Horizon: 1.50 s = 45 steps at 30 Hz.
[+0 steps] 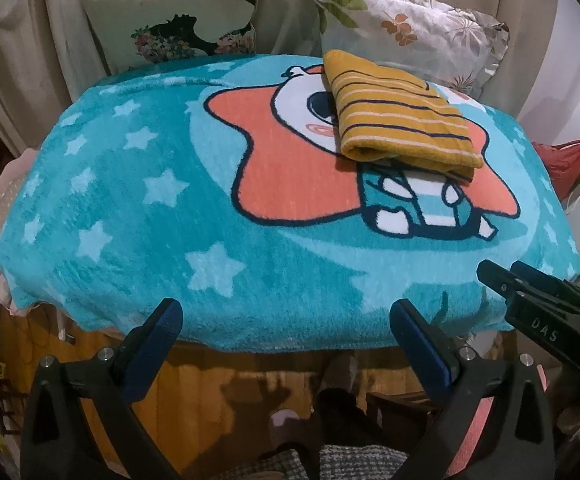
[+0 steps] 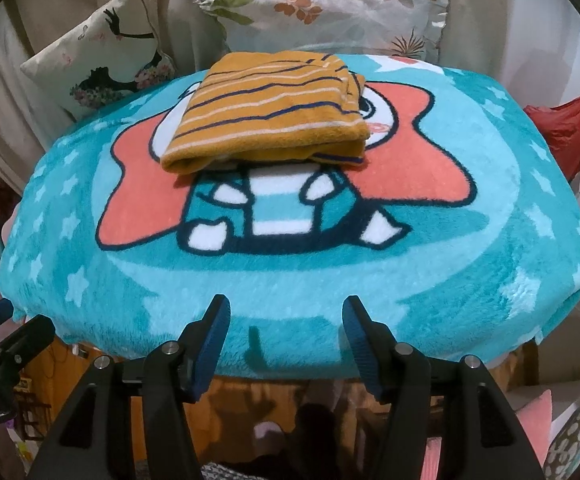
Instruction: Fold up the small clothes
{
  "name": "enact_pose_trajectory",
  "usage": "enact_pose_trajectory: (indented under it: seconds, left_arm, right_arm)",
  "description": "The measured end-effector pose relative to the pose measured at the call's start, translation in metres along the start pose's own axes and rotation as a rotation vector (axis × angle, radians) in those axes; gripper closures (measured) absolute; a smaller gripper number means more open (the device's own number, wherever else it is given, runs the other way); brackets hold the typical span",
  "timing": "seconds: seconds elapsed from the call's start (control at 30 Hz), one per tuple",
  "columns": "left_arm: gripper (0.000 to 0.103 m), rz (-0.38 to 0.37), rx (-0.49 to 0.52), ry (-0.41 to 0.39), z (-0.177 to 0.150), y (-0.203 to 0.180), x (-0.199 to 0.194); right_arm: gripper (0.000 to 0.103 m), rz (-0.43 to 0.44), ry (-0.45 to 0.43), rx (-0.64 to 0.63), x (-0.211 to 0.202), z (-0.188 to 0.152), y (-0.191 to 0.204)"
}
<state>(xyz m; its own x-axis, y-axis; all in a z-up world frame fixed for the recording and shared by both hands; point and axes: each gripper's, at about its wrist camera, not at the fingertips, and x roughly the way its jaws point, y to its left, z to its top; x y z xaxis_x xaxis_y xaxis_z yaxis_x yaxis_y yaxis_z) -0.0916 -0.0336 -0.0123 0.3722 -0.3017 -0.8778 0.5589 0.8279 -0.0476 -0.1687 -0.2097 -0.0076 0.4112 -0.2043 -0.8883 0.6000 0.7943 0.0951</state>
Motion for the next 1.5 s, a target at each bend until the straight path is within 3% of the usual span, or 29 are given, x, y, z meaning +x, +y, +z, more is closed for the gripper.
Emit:
enact_pose_trajectory:
  seconds: [0.57,0.73,1.1,1.33,1.5]
  left_arm:
    - [0.0,-0.027,-0.02,0.065,-0.004,0.001,0.014]
    - [0.0,-0.023,-0.039,0.074,0.005,-0.002,0.021]
    - [0.0,0.067,-0.062,0.05,0.059,-0.023,0.037]
    - [0.0,0.094,-0.097,0.06,0.087,-0.035,0.053]
    - [0.0,0.105,-0.109,0.075,0.1,-0.041,0.064]
  right_arm:
    - [0.038,-0.028,0.008,-0.025,0.002,0.003,0.004]
    - [0.038,-0.011,-0.017,-0.057,0.002,0.037,0.007]
    - [0.038,0.022,-0.087,-0.181,0.038,0.163,0.019]
    - [0.038,0.003,0.005,-0.224,0.108,0.214,0.009]
    - [0.036,0.047,0.06,-0.233,0.13,0.218,0.0]
